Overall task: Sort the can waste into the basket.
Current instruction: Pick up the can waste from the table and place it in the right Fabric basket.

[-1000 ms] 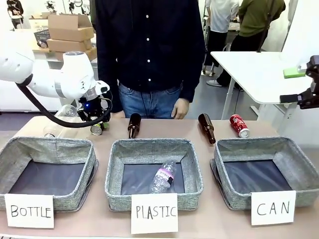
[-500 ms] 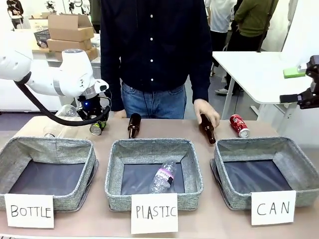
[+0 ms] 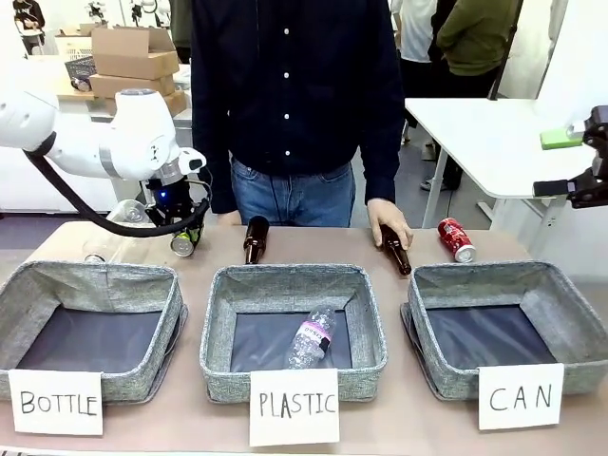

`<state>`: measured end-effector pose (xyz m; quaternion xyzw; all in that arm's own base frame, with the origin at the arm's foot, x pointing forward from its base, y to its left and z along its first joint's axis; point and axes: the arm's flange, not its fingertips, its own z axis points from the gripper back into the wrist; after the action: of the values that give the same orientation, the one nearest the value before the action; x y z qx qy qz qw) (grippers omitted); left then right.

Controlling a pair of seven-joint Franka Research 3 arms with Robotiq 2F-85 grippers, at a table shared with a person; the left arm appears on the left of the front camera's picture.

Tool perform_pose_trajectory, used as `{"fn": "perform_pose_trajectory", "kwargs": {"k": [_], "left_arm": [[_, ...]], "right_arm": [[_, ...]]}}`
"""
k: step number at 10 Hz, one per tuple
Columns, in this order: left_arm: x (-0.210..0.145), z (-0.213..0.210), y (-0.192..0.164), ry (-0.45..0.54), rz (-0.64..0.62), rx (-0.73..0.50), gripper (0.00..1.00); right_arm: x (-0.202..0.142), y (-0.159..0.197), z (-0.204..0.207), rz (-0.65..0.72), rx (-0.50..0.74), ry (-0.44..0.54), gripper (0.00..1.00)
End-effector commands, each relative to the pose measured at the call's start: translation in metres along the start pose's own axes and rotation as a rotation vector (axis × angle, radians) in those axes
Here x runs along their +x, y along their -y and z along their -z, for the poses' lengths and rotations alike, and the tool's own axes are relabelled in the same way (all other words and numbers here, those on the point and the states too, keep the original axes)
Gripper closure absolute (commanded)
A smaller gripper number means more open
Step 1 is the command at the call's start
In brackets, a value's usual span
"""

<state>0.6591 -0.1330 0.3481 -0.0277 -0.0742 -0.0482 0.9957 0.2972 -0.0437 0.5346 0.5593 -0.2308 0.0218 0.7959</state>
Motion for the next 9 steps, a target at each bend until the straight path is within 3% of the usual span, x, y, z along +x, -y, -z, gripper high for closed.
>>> {"fn": "perform_pose_trajectory", "kwargs": {"k": [1, 2, 3, 4, 6, 8, 9], "left_arm": [[-0.034, -0.061, -0.005, 0.012, 0.038, -0.088, 0.58], [-0.067, -0.116, -0.007, 0.01, 0.102, -0.16, 0.58], [-0.112, -0.173, -0.011, 0.079, 0.206, -0.229, 0.58], [-0.173, -0.221, -0.017, 0.113, 0.38, -0.311, 0.58], [-0.268, -0.252, -0.028, 0.198, 0.649, -0.299, 0.58], [-0.336, -0.253, -0.035, 0.285, 0.888, -0.327, 0.58], [-0.344, -0.244, -0.038, 0.357, 0.799, -0.236, 0.58]], "right_arm": [[0.004, 0.0, 0.002, -0.025, 0.019, 0.011, 0.0], [0.004, 0.0, 0.002, -0.025, 0.019, 0.011, 0.0], [0.004, 0.0, 0.002, -0.025, 0.019, 0.011, 0.0], [0.004, 0.0, 0.002, -0.025, 0.019, 0.011, 0.0], [0.004, 0.0, 0.002, -0.025, 0.019, 0.011, 0.0], [0.004, 0.0, 0.002, -0.025, 0.019, 0.011, 0.0], [0.004, 0.0, 0.002, -0.025, 0.019, 0.011, 0.0]]}}
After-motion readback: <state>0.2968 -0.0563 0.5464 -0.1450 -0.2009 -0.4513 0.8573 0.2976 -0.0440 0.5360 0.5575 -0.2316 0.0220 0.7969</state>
